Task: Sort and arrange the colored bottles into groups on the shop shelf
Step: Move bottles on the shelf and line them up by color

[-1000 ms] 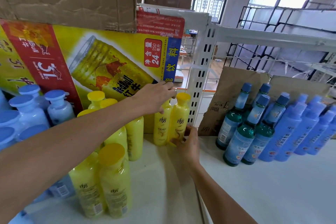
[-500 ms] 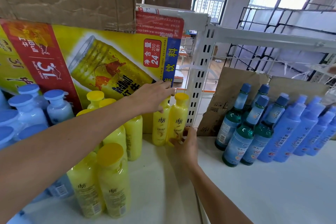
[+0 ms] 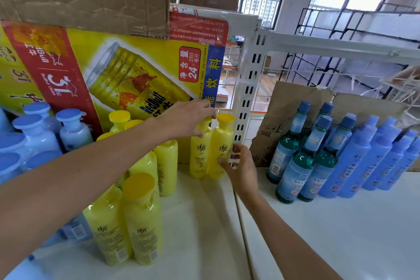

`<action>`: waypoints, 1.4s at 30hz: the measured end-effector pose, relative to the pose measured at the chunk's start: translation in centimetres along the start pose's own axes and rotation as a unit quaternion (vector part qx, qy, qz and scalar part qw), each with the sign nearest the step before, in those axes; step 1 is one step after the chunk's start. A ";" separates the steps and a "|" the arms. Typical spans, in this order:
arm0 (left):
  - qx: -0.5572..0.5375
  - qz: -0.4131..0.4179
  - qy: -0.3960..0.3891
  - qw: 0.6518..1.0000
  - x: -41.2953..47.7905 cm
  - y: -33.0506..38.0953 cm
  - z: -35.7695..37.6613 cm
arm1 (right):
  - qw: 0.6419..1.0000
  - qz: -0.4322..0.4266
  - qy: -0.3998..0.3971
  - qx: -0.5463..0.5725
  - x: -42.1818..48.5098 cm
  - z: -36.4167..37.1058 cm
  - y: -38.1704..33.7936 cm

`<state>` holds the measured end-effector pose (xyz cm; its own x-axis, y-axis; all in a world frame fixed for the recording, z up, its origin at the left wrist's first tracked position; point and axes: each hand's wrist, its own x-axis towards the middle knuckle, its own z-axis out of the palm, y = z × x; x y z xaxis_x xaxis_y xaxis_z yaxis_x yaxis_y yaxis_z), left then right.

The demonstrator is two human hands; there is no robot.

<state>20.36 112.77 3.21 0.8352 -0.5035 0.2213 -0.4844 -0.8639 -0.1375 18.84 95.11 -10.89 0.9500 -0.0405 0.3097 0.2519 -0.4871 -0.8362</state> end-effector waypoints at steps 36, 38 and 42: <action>-0.043 -0.040 0.007 0.998 0.0 0.0 0.2 | 0.895 -0.197 -0.116 -0.383 7.0 -3.5 -10.0; -0.049 -0.039 0.009 0.998 -0.1 0.0 0.2 | 0.894 -0.196 -0.114 -0.386 6.9 -3.4 -9.9; -0.062 -0.036 0.015 0.997 -0.2 0.0 0.1 | 0.894 -0.193 -0.111 -0.388 6.9 -3.2 -9.9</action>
<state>20.20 112.93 3.07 0.8619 -0.4376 0.2562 -0.4526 -0.8917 -0.0007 22.26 96.84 0.96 0.8550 0.3931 0.3383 0.4462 -0.8901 -0.0932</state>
